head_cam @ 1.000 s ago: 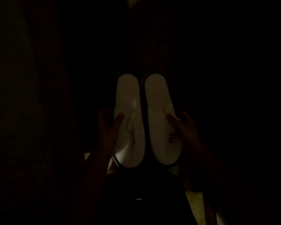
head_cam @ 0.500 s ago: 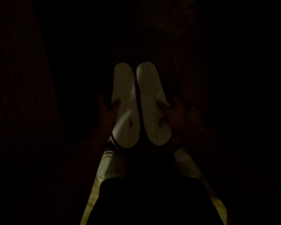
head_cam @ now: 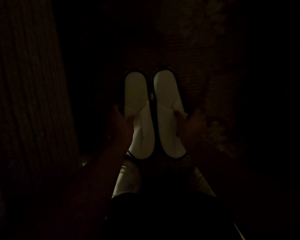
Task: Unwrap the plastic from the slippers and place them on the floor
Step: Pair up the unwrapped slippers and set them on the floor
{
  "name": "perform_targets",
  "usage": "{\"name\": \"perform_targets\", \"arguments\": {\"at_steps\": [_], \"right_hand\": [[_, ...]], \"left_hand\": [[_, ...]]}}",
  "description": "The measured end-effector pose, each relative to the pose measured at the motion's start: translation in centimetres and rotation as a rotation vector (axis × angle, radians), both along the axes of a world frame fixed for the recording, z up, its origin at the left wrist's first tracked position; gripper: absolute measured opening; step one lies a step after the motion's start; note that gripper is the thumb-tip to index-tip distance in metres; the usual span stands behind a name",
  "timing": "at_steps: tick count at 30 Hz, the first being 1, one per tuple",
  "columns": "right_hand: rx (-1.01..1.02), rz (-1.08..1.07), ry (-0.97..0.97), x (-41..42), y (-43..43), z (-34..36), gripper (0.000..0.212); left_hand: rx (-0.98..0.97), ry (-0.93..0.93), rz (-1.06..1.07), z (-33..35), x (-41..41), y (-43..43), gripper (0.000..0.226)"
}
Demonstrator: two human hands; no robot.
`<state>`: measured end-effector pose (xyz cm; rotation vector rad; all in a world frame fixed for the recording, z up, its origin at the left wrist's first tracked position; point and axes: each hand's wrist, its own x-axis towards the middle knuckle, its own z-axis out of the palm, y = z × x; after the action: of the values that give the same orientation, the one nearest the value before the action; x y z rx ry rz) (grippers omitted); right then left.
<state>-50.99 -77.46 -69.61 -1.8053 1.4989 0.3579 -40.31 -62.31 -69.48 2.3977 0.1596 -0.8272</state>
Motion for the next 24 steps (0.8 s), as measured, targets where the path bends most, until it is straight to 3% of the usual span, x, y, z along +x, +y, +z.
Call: {"name": "perform_targets", "arguments": {"at_steps": [5, 9, 12, 21, 24], "right_hand": [[-0.24, 0.117, 0.154, 0.0, 1.0, -1.2, 0.086], [-0.2, 0.113, 0.209, 0.0, 1.1, -1.5, 0.084], [-0.13, 0.018, 0.095, 0.8, 1.5, -1.4, 0.078], [-0.218, 0.192, 0.185, 0.8, 1.8, -2.1, 0.086], [-0.131, 0.159, 0.156, 1.3, 1.8, -2.2, 0.085]], "left_hand": [[0.02, -0.001, -0.018, 0.0, 0.1, 0.1, 0.047], [0.015, -0.017, -0.025, 0.4, 0.0, -0.1, 0.049], [0.032, -0.031, -0.006, 0.5, 0.3, 0.3, 0.049], [0.058, -0.037, 0.005, 0.3, 0.1, 0.5, 0.051], [0.054, -0.031, -0.027, 0.3, 0.2, 0.7, 0.051]]}}
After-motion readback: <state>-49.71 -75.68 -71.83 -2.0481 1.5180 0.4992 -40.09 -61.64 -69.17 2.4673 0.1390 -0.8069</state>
